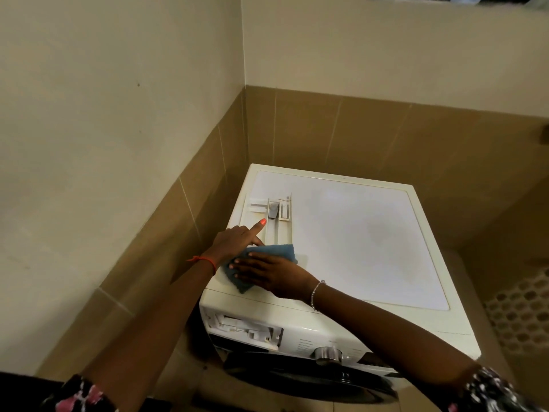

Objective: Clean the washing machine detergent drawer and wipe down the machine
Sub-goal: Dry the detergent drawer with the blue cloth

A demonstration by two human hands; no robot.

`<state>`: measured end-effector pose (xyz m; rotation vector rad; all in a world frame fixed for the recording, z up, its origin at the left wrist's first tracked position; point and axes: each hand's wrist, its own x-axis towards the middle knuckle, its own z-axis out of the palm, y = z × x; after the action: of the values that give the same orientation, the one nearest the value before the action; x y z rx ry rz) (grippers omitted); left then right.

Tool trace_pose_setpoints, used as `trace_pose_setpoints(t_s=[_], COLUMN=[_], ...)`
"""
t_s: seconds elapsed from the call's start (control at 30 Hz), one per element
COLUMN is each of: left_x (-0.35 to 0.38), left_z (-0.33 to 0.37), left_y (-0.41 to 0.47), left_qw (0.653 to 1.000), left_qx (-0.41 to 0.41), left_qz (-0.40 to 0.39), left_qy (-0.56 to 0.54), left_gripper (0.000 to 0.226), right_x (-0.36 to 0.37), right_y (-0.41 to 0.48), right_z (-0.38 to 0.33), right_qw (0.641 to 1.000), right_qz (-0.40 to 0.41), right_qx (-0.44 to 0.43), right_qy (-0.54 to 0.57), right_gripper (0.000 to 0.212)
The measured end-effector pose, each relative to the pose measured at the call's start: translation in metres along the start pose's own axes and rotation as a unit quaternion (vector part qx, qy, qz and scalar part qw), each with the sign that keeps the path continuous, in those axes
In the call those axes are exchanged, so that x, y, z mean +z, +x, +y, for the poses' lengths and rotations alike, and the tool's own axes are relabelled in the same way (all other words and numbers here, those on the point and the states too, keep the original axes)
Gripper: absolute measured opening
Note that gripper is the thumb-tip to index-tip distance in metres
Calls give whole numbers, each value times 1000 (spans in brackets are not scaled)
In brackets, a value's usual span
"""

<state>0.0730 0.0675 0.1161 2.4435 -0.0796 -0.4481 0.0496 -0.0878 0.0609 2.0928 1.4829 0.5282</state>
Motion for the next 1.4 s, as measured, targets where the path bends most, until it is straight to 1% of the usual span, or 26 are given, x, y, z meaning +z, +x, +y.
trace_pose_setpoints(t_s=[0.07,0.17,0.27,0.33,0.4,0.47,0.6,0.77,0.9,1.0,1.1,1.17,1.23,1.3,1.4], left_x=[1,0,-1,-1,0,0,0,0,1,3,3,4,3,2,3], left_z=[0,2,-2,-3,-4,-4,-3,-3,-3,-3,-2,-3,-2,-3,-5], left_y=[-1,-3,1,3,4,4,3,2,2,3,3,3,2,2,2], left_qw=[1000,999,998,997,997,997,997,997,996,995,994,995,995,996,996], left_qx=[3,2,-3,-3,-3,-12,-19,-21,-20,-19,-24,-24,-22,-18,-15], left_qz=[12,4,-4,-1,5,14,22,21,31,38,41,40,41,41,43], left_qy=[8,54,57,71,79,71,72,75,82,95,98,89,87,82,73], left_gripper=[66,52,60,60,62,65,63,59,61,63,63,60,58,53,48], right_x=[4,9,15,16,14,12,11,6,4,5,5,6,6,7,6], right_y=[9,11,-1,-11,-17,-16,-19,-20,-18,-13,6,16,18,19,16], right_z=[-10,-26,-42,-49,-52,-56,-67,-85,-89,-81,-72,-70,-71,-72,-74], right_qw=[1000,996,991,988,980,966,934,898,892,898,906,905,907,909,899], right_qz=[-26,-78,-70,-61,-55,-57,-47,-49,-45,-38,-31,-29,-29,-38,-47], right_qx=[-2,19,65,105,143,178,258,345,348,324,290,284,285,287,326], right_qy=[13,40,99,100,126,176,244,269,285,296,307,315,309,300,288], right_gripper=[62,84,81,72,68,69,85,77,77,80,78,75,72,74,80])
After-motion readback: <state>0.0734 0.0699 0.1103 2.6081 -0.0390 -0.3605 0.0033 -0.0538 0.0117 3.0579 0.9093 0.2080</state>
